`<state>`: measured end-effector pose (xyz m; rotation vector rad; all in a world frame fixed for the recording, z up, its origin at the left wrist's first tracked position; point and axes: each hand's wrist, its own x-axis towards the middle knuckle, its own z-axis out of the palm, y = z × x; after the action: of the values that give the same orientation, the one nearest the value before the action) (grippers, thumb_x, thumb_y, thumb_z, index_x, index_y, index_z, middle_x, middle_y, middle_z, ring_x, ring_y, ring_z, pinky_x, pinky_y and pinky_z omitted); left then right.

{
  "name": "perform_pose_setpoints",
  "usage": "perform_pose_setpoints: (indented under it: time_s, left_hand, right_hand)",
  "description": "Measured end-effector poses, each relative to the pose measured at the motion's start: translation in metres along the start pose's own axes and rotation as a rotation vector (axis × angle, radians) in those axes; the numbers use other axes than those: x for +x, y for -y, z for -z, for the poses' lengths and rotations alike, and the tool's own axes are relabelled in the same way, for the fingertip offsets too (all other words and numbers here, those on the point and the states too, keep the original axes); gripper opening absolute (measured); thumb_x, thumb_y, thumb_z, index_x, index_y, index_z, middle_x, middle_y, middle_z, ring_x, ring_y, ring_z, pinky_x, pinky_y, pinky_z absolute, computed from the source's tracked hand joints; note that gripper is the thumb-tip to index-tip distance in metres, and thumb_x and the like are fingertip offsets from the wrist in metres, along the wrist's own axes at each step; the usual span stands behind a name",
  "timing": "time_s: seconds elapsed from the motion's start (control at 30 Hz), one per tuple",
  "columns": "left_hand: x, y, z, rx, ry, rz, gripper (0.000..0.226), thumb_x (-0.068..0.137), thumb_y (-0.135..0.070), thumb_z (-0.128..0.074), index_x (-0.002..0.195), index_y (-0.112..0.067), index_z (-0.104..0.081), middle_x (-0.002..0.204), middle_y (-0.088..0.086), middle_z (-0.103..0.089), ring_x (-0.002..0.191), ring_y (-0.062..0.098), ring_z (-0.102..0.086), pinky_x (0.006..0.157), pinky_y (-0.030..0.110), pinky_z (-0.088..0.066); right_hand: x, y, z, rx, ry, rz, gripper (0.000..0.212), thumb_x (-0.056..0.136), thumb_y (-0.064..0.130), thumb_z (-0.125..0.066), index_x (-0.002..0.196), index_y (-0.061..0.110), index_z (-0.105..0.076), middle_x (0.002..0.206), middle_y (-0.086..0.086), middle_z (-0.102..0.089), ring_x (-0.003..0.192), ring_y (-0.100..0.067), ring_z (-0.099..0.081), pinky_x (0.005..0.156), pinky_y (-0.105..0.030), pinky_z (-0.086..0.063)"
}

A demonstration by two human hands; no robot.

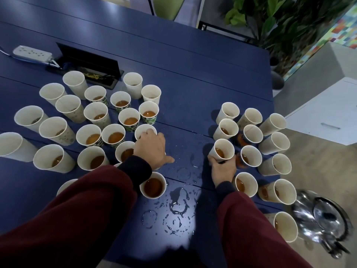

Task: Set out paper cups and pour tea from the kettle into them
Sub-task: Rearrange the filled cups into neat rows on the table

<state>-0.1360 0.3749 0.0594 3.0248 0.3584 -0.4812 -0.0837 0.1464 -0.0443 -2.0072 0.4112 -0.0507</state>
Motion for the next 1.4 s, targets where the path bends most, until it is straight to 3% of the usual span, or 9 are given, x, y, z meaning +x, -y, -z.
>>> perform_pose_setpoints:
  time_s: [0.17, 0.33, 0.63, 0.77, 0.87, 1.0, 1.13, 1.27, 1.4]
  left_hand:
    - [-0.004, 0.003, -0.002, -0.023, 0.182, -0.020, 0.080, 0.071, -0.062, -0.077, 0.126, -0.013, -0.048, 0.123, 0.012, -0.053, 0.107, 0.026, -0.060, 0.082, 0.033, -0.050]
    - [-0.001, 0.003, -0.006, -0.045, 0.125, -0.008, 0.055, 0.082, -0.040, -0.070, 0.124, -0.012, -0.049, 0.123, 0.013, -0.056, 0.105, 0.028, -0.064, 0.077, 0.032, -0.050]
    - [0.007, -0.006, 0.005, -0.126, 0.052, -0.096, 0.056, 0.082, -0.047, -0.069, 0.120, -0.010, -0.050, 0.114, 0.012, -0.059, 0.101, 0.026, -0.060, 0.072, 0.029, -0.040]
    - [0.010, -0.014, 0.012, -0.174, 0.051, -0.118, 0.061, 0.080, -0.049, -0.072, 0.123, -0.011, -0.050, 0.118, 0.014, -0.055, 0.103, 0.029, -0.060, 0.078, 0.032, -0.045]
    - [0.010, -0.023, 0.019, -0.186, 0.051, -0.141, 0.061, 0.080, -0.047, -0.073, 0.125, -0.012, -0.050, 0.120, 0.015, -0.054, 0.107, 0.032, -0.060, 0.084, 0.037, -0.049]
    - [-0.002, -0.035, 0.024, -0.212, 0.030, -0.213, 0.056, 0.080, -0.042, -0.072, 0.123, -0.014, -0.052, 0.120, 0.015, -0.054, 0.107, 0.035, -0.060, 0.087, 0.041, -0.050]
    - [-0.023, -0.048, 0.027, -0.209, 0.005, -0.326, 0.058, 0.079, -0.049, -0.073, 0.124, -0.020, -0.051, 0.114, 0.007, -0.053, 0.107, 0.031, -0.058, 0.081, 0.039, -0.047]
    - [-0.052, -0.056, 0.020, -0.244, -0.001, -0.394, 0.051, 0.072, -0.050, -0.075, 0.109, -0.023, -0.053, 0.097, -0.002, -0.047, 0.095, 0.026, -0.058, 0.072, 0.036, -0.044]
    - [-0.079, -0.054, 0.001, -0.384, 0.043, -0.437, 0.064, 0.063, -0.067, -0.076, 0.109, -0.028, -0.054, 0.102, -0.005, -0.053, 0.095, 0.022, -0.057, 0.082, 0.042, -0.050]
  right_hand:
    - [-0.006, 0.005, 0.002, 0.021, -0.027, -0.029, 0.065, 0.080, 0.013, -0.083, 0.134, 0.009, -0.047, 0.127, -0.013, -0.063, 0.120, -0.032, -0.058, 0.097, -0.027, -0.037]
    - [-0.009, 0.010, 0.003, 0.012, -0.024, -0.054, 0.067, 0.083, 0.012, -0.080, 0.138, 0.007, -0.043, 0.133, -0.016, -0.060, 0.125, -0.035, -0.055, 0.097, -0.026, -0.034]
    - [-0.015, 0.012, 0.004, -0.035, -0.001, -0.121, 0.066, 0.082, 0.013, -0.081, 0.134, 0.004, -0.043, 0.128, -0.018, -0.062, 0.121, -0.037, -0.058, 0.094, -0.029, -0.038]
    - [-0.027, 0.012, -0.002, 0.005, -0.007, -0.225, 0.064, 0.079, 0.017, -0.083, 0.130, 0.007, -0.044, 0.126, -0.015, -0.061, 0.120, -0.036, -0.057, 0.102, -0.037, -0.042]
    - [-0.048, 0.015, -0.003, 0.094, -0.015, -0.279, 0.050, 0.082, 0.014, -0.079, 0.119, 0.011, -0.046, 0.113, -0.007, -0.057, 0.110, -0.029, -0.057, 0.094, -0.034, -0.042]
    - [-0.086, 0.014, 0.001, -0.011, 0.201, -0.089, 0.065, 0.082, 0.007, -0.076, 0.139, 0.010, -0.045, 0.137, -0.004, -0.053, 0.128, -0.019, -0.051, 0.112, -0.037, -0.040]
    - [-0.115, 0.022, 0.011, -0.053, 0.393, 0.174, 0.069, 0.077, 0.012, -0.080, 0.135, 0.026, -0.046, 0.131, 0.018, -0.055, 0.122, 0.007, -0.052, 0.101, -0.014, -0.041]
    - [-0.128, 0.017, 0.021, -0.016, 0.349, 0.244, 0.062, 0.074, 0.027, -0.084, 0.127, 0.030, -0.052, 0.120, 0.012, -0.065, 0.111, -0.007, -0.063, 0.094, -0.035, -0.054]
    - [-0.139, -0.002, 0.033, -0.028, 0.281, 0.248, 0.048, 0.076, 0.020, -0.083, 0.116, 0.024, -0.057, 0.105, 0.014, -0.066, 0.098, -0.006, -0.063, 0.086, -0.038, -0.054]
